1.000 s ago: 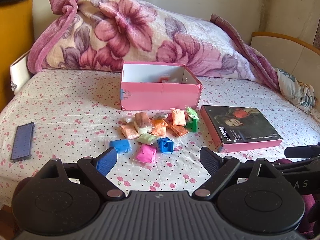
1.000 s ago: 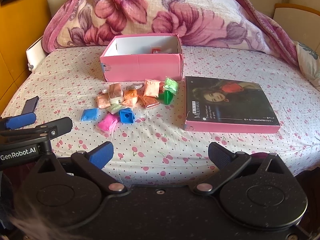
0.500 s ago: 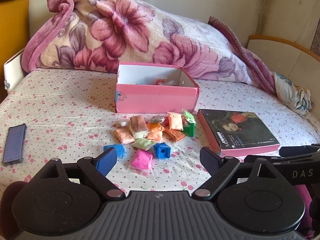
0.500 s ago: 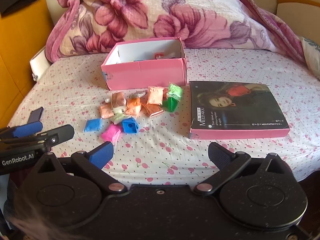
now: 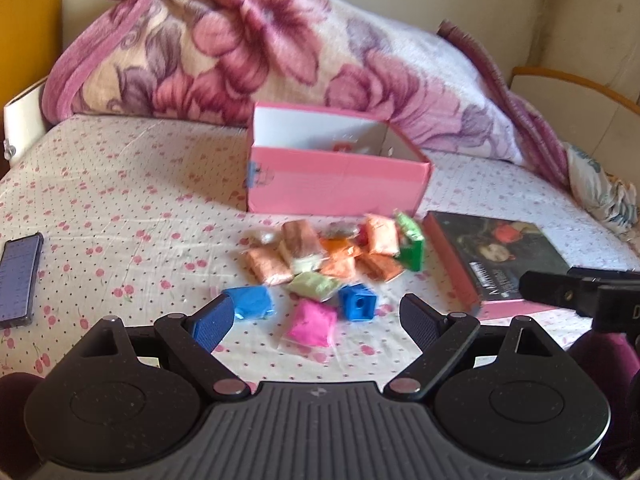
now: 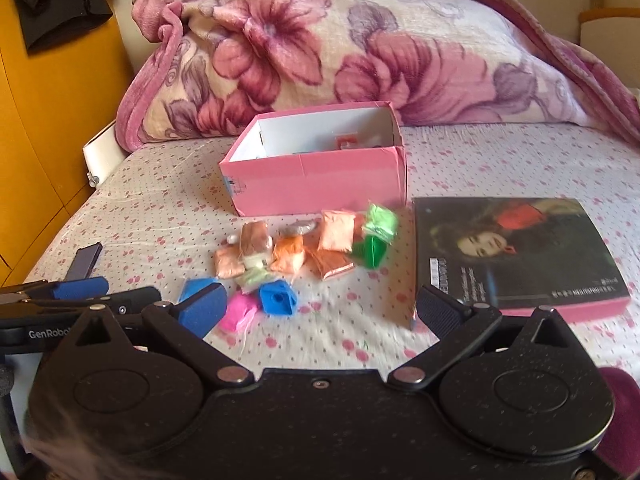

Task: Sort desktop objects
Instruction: 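Grasp the blue clay bag with the left tool while the right tool grasps the blue cube sharpener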

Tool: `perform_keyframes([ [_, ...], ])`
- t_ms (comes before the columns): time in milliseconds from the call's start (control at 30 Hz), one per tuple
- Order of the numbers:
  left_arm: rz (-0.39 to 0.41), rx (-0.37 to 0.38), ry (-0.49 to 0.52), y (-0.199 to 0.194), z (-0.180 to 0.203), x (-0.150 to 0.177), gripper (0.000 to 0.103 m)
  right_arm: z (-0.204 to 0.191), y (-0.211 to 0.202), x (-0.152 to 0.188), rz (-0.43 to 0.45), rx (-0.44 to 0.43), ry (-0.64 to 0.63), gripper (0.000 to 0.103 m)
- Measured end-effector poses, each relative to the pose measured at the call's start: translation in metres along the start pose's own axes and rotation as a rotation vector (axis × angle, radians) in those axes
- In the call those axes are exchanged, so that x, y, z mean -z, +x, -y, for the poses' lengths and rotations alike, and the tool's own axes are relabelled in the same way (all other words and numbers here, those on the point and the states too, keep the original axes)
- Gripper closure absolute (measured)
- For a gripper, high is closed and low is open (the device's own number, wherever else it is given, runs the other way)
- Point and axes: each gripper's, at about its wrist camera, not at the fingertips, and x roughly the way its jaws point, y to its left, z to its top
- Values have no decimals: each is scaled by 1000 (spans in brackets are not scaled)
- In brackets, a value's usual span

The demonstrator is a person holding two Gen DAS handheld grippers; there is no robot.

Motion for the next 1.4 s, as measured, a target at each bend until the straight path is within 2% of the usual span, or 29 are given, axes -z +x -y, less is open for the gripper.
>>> perform_keyframes([
  [167,-50,-59,-59,33,-21,-2,13,5,31,-7,-65,-21,-36,1],
  [300,-73,-91,-64,58,-33,1,13,1,60,-7,-110,-45,-60,1],
  [467,-89,-110,-33,82,-37,3,13,-9,88,-5,-136,-86,-91,1],
  [733,-107,-114,-37,112,-42,5,13,-22,117,-4,-155,-135,-144,1],
  [800,-105,-121,-35,117,-44,6,16,-18,123,1,-160,-132,-162,1],
  [867,-106,-128,-26,121,-44,7,23,-20,129,3,-161,-137,-177,1],
  [1333,-132,-135,-6,143,-48,13,24,-32,157,20,-170,-166,-286,2],
  [1400,-134,-130,-3,145,-48,14,33,-31,159,20,-169,-169,-279,2],
])
